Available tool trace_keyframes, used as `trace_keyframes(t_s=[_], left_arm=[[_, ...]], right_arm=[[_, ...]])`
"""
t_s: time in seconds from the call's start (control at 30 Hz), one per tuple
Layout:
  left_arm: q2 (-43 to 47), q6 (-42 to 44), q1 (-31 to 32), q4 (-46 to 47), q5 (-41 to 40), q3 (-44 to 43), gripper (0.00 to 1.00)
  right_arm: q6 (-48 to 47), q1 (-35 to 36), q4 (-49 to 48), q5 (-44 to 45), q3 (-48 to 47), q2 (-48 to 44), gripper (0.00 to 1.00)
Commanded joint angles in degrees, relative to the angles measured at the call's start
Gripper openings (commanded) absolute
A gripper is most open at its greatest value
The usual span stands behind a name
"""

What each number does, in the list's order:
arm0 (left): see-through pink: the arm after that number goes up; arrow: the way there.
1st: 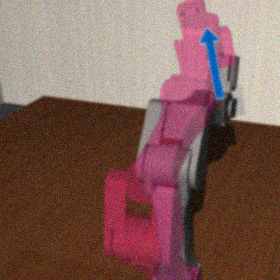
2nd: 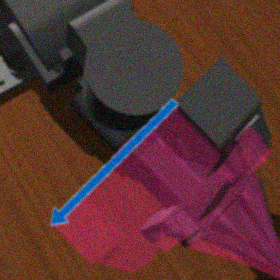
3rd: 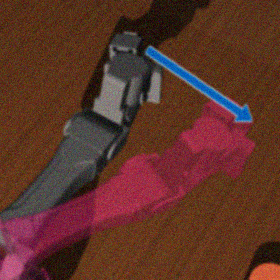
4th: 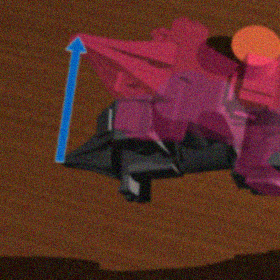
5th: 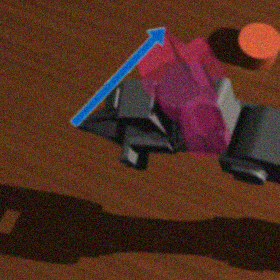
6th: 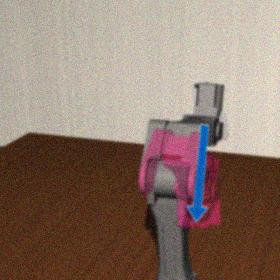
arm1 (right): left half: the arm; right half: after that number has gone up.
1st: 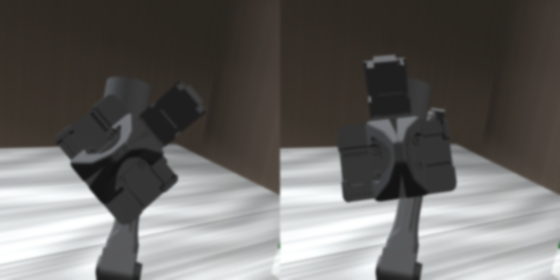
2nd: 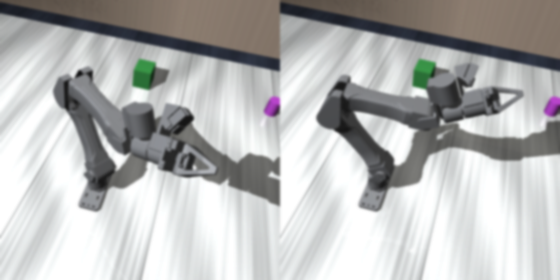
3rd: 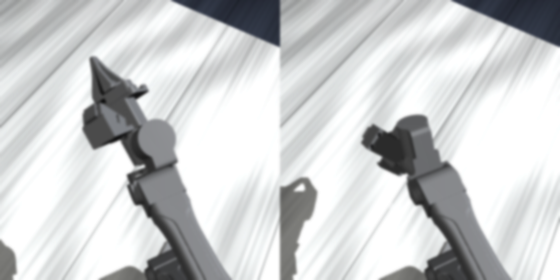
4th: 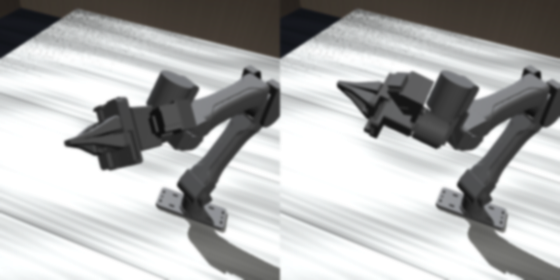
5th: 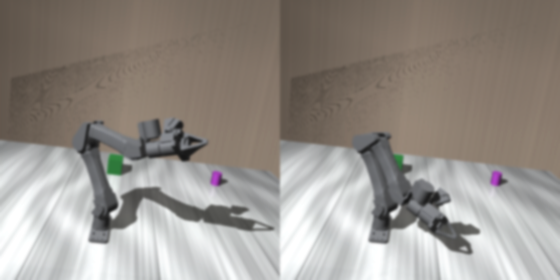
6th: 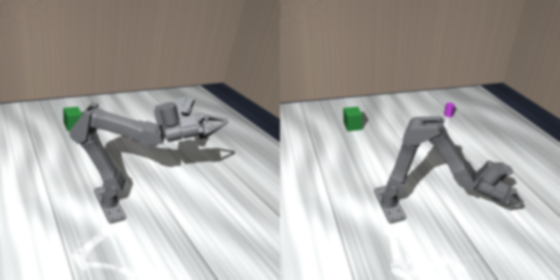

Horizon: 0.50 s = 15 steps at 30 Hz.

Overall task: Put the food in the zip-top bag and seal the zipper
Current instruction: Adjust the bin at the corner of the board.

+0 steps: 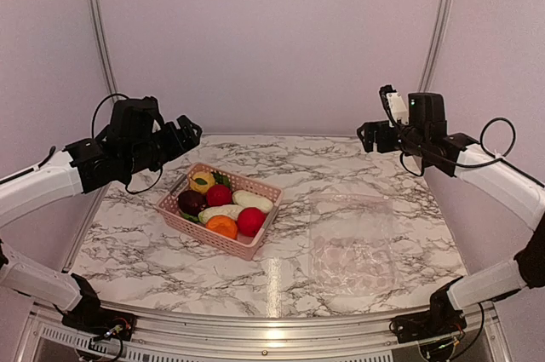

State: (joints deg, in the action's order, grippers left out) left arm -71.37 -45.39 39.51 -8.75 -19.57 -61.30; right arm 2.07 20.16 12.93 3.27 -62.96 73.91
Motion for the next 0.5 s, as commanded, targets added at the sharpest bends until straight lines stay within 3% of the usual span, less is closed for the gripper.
trace_keyframes(t_s=[0.0, 0.17, 0.33, 0.47], left_arm=[[1.06, 4.27, 1.59, -10.24, -2.67, 0.06, 0.98], [3.36, 2.90, 2.30, -15.44, -2.83, 2.40, 0.95], [4.23, -1.21, 2.51, -20.66, -2.11, 4.38, 0.84], [3.81, -6.78, 2.75, -22.28, 0.33, 7.80, 0.80]], right_arm=[[2.67, 2.88, 1.98, 4.53, -4.15, -0.16, 0.98], [1.25, 8.63, 4.02, 8.71, -7.42, 2.76, 0.98], [1.56, 11.43, 1.42, -1.81, -7.47, 4.96, 0.98], [0.26, 15.26, 3.71, -3.54, -9.35, 8.72, 0.89]])
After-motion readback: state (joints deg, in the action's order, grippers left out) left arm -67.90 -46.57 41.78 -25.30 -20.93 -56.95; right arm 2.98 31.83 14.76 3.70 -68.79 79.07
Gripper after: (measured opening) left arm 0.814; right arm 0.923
